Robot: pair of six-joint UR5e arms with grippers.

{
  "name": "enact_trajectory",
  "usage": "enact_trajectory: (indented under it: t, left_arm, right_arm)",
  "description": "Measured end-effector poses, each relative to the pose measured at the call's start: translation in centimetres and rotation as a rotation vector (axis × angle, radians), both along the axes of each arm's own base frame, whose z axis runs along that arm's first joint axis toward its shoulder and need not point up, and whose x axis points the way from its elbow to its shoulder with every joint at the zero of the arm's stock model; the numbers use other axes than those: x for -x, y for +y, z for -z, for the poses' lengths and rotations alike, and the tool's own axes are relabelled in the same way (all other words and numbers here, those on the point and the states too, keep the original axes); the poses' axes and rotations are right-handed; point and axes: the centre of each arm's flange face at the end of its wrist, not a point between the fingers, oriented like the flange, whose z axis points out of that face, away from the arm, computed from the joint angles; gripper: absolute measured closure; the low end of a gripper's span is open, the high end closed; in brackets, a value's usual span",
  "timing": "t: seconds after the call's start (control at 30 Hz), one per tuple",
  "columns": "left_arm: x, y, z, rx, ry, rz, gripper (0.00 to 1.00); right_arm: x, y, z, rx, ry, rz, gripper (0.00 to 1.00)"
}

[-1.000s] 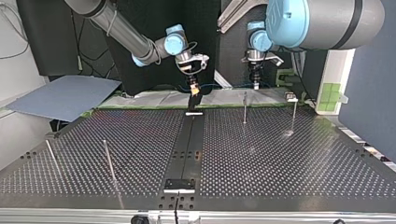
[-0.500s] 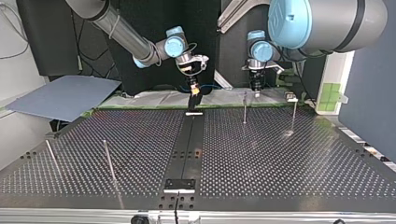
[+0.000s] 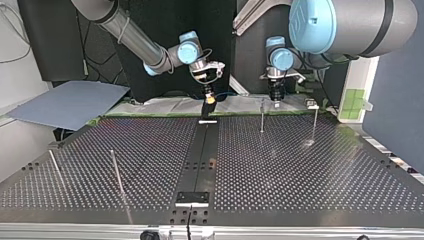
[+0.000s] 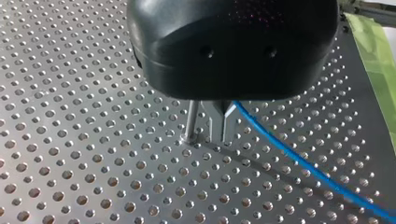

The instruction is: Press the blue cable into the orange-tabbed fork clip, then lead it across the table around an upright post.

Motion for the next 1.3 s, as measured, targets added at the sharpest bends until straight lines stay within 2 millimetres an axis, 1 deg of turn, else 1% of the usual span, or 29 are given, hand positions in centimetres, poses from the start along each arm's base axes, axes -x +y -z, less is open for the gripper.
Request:
enact_trajectory:
  t: [0.43, 0.87, 1.03, 1.17, 1.3]
  left_arm:
    - [-1.8, -0.1, -0.6, 0.014, -0.008, 0.009, 1.00]
    - [-5.1, 0.0, -1.9, 0.020, 0.005, 0.008, 1.00]
    - [-5.5, 0.0, -2.0, 0.020, 0.014, 0.005, 1.00]
    - [-5.5, 0.4, -2.0, 0.029, 0.023, -0.011, 1.00]
    - [-5.2, 1.2, -1.7, 0.000, 0.055, -0.049, 1.00]
  right_arm:
    - [0.1, -1.8, -0.7, 0.012, -0.015, 0.017, 1.00]
    - [1.9, -5.0, -1.3, 0.017, -0.015, 0.065, 1.00]
    - [2.3, -5.8, -1.5, 0.014, -0.011, 0.076, 1.00]
    - [2.4, -6.0, -1.5, 0.012, -0.010, 0.077, 1.00]
    - [2.4, -6.0, -1.5, 0.012, -0.010, 0.077, 1.00]
